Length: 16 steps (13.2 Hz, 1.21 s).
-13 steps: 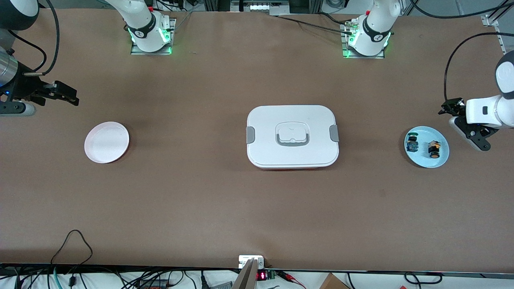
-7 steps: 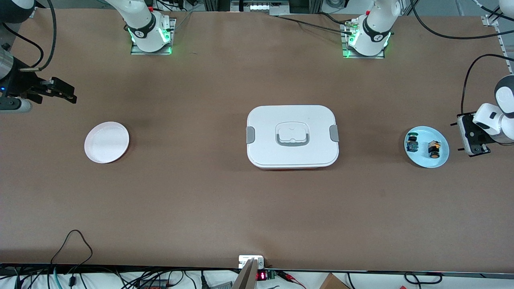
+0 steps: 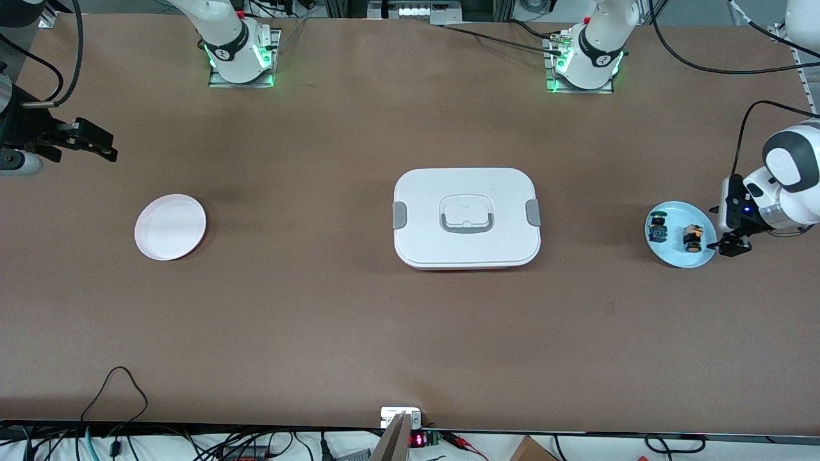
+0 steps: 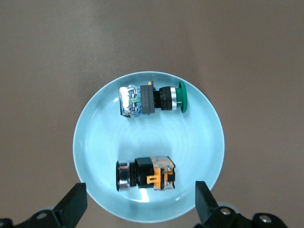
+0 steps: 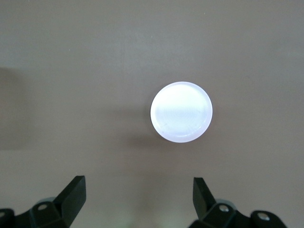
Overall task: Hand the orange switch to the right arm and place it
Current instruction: 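Lower the left gripper over the blue plate onto the orange switch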
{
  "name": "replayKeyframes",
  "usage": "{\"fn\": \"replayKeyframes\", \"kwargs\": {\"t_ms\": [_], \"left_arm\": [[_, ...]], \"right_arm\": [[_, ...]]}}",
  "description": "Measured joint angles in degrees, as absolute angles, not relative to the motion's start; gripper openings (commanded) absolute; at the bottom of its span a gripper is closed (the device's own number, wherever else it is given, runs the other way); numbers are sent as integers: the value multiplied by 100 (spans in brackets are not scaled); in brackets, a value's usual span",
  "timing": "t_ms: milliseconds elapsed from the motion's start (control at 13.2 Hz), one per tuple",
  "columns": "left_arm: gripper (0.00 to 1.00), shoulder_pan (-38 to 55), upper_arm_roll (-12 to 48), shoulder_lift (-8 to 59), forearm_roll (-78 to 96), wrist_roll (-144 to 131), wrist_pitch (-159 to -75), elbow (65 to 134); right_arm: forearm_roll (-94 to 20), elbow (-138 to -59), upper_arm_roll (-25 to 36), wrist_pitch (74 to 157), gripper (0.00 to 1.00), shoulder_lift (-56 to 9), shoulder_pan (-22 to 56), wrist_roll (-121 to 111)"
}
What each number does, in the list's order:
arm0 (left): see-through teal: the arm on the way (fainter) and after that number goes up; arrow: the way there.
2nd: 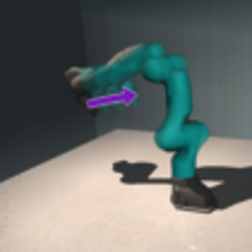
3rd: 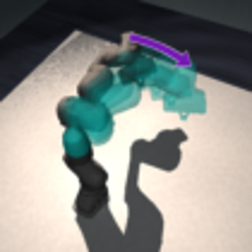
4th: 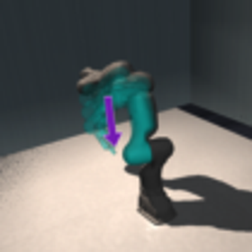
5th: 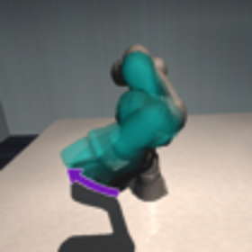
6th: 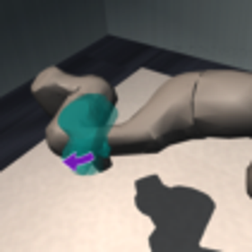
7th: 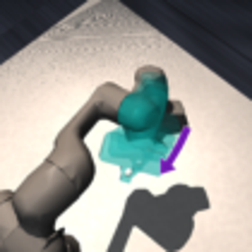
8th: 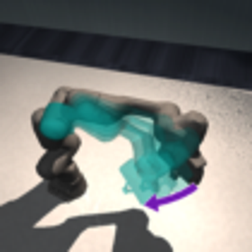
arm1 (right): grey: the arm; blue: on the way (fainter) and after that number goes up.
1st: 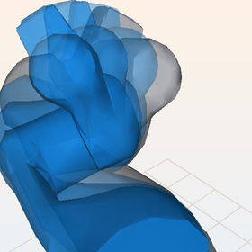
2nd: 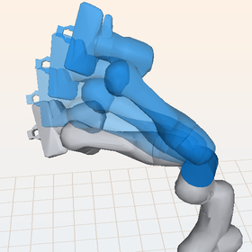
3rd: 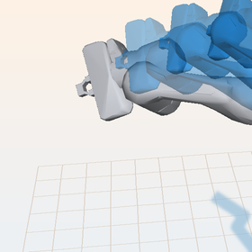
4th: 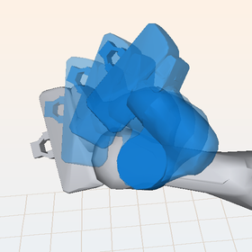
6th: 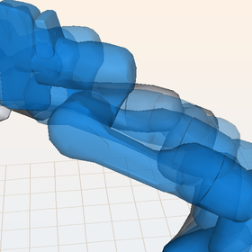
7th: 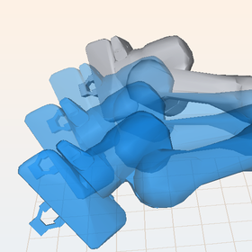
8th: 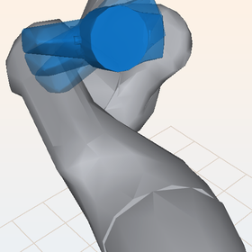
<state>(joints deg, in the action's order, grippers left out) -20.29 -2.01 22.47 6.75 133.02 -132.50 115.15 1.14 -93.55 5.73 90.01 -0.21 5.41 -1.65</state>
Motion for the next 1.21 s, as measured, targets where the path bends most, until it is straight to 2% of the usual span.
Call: {"fn": "replayKeyframes", "kwargs": {"t_ms": [681,984,1211], "left_arm": [[100,-2346,-180,2631,1297,14028,-13837,11678],[100,-2346,-121,2752,1357,14043,-13949,11678],[100,-2346,-120,2801,1460,14059,-13995,11678]], "right_arm": [[115,-9357,569,8933,100,-4,541,-165],[122,-10043,563,9510,100,497,542,-174],[128,-10108,556,9437,100,660,542,-350]]}}
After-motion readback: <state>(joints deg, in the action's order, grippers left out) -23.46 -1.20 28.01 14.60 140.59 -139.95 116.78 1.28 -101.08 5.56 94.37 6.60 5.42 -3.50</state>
